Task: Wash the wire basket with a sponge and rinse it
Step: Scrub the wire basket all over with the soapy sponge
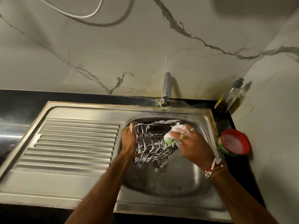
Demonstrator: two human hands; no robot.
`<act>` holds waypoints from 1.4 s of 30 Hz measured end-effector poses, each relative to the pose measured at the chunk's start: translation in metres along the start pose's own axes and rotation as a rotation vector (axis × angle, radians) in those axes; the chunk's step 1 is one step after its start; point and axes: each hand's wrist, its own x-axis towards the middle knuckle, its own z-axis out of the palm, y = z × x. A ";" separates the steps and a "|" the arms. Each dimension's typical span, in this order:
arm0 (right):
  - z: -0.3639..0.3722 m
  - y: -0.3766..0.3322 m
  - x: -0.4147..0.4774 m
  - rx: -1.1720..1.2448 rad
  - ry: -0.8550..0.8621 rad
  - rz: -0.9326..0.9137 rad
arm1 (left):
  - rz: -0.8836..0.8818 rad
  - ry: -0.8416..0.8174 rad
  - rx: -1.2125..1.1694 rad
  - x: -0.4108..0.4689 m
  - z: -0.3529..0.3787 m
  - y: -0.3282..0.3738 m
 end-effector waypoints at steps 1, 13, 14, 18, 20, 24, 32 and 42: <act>-0.001 0.000 0.000 0.119 0.074 0.195 | 0.041 -0.009 0.011 -0.001 0.000 -0.001; 0.009 0.042 0.007 1.533 -0.458 1.535 | 0.729 -0.415 0.203 -0.017 0.000 -0.004; 0.016 0.040 0.004 1.525 -0.500 1.519 | 0.778 -0.464 0.237 -0.022 0.004 -0.001; 0.027 0.032 -0.008 1.493 -0.530 1.469 | 0.948 -0.582 0.334 -0.023 0.014 -0.003; 0.027 0.026 -0.010 1.461 -0.472 1.434 | 0.971 -0.550 0.328 -0.022 0.013 -0.005; 0.015 0.007 -0.005 1.216 -0.357 1.323 | 0.873 -0.328 0.364 -0.028 0.007 -0.018; 0.014 -0.009 0.004 0.954 -0.304 1.165 | 0.070 -0.307 -0.005 -0.021 -0.019 -0.051; 0.040 -0.035 0.068 0.173 -0.129 0.504 | 0.266 -0.182 -0.023 -0.025 -0.012 -0.042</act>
